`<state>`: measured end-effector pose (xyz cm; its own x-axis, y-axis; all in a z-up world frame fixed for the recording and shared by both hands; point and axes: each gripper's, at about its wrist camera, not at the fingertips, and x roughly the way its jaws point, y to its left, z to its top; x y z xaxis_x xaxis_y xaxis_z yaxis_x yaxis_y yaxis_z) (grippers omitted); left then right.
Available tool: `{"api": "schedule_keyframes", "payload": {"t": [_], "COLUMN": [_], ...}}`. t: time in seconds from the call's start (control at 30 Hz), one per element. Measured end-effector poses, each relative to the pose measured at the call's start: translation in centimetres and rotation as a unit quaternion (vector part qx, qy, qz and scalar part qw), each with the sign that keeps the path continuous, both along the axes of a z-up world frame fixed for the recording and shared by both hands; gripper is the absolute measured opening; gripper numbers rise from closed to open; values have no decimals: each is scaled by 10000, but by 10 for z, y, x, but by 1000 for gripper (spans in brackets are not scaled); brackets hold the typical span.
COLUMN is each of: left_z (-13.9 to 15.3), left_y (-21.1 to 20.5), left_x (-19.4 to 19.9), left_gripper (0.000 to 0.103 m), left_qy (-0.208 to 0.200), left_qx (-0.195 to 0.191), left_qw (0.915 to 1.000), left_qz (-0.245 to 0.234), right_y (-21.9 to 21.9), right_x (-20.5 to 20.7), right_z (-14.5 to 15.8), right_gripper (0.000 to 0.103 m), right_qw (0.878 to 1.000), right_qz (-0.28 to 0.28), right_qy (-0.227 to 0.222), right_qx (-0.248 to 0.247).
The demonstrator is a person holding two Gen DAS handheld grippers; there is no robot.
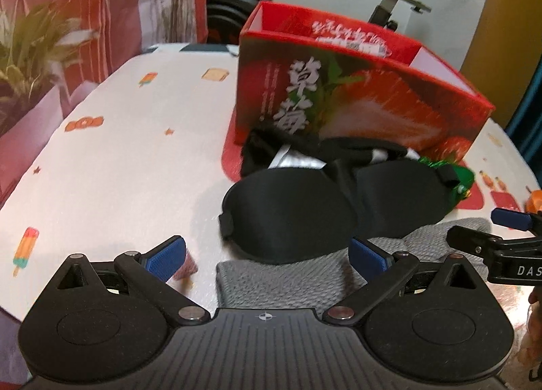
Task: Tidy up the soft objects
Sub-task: 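Move both tools down to the grey knit towel in front of the box, then close the right gripper on the grey towel while the left gripper grasps its other end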
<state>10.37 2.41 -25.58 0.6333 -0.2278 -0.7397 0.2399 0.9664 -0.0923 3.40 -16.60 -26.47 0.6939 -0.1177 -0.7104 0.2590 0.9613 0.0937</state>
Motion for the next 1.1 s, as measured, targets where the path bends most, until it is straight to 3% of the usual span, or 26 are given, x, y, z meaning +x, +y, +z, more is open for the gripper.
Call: {"api": "schedule_keyframes", "payload": {"t": [0.3, 0.43, 0.8, 1.1], "left_z": [-9, -13, -22, -25], "left_y": [-6, -6, -9, -20], "left_x": [3, 3, 9, 10], "left_gripper": [103, 103, 103, 103], "left_qy": [191, 308, 709, 675], "left_qx": [53, 27, 18, 289], "left_qw": [9997, 9994, 9973, 9969], "left_qz": [-144, -140, -207, -290], "right_y": [0, -7, -5, -6], "right_x": [7, 10, 10, 9], "right_z": [-19, -26, -27, -28], "right_gripper": [103, 103, 103, 103], "right_qw": [9995, 9983, 9983, 9986], "right_qz": [12, -52, -39, -14], "right_qy": [309, 476, 488, 465], "right_qx": [40, 327, 305, 270]}}
